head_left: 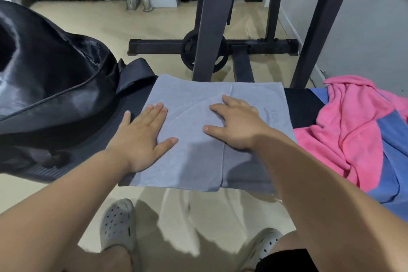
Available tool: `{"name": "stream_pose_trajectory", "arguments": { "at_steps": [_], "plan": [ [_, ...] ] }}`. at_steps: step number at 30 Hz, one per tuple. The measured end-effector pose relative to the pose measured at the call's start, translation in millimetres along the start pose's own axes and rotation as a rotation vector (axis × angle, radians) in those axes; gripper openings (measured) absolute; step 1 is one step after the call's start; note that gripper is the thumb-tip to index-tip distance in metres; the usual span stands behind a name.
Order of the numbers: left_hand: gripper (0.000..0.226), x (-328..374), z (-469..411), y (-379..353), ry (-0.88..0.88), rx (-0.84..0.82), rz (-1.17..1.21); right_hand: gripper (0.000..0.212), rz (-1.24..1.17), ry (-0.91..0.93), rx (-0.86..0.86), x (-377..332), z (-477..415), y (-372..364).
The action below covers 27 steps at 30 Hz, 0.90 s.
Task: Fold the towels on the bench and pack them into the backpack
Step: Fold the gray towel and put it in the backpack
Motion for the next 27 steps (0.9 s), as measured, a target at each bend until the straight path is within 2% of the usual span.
{"name": "stream_pose_trajectory", "arguments": {
  "at_steps": [4,7,10,14,16,18,21,24,27],
  "plan": [
    [0.089,4,-2,1,0.007,0.084,0.017,0.071,0.033,-0.052,0.041,8,1,3],
    [0.064,32,5,11,-0.085,0.316,0.080,0.070,-0.007,-0.087,0.063,18,2,5],
    [0.040,76,18,17,-0.285,0.482,0.161,0.069,-0.070,-0.095,0.100,25,-3,3],
    [0.044,116,36,-3,-0.538,0.410,0.133,0.066,-0.103,-0.088,0.141,27,-13,-1],
    [0.051,117,38,-18,-0.512,0.341,0.111,0.068,-0.106,-0.069,0.151,25,-19,-3],
    [0.046,116,38,-27,-0.471,0.301,0.067,0.069,-0.118,-0.055,0.156,21,-25,-4],
    [0.027,113,36,-28,-0.483,0.336,0.096,0.071,-0.127,-0.069,0.168,18,-29,-4],
    [0.020,107,37,-26,-0.547,0.346,0.181,0.065,-0.110,-0.096,0.156,16,-31,-4],
    [0.014,100,39,-20,-0.547,0.430,0.345,0.057,-0.133,-0.067,0.160,12,-33,-2]
  ]
}}
Point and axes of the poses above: each hand's wrist, its own z-axis away from the middle knuckle, its own y-axis out of the back of the hand, x = y × z, the point moved 1 cm from there along -z, towards the middle knuckle, and after that the axes turned 4 degrees about -y, right-handed, at the moved point
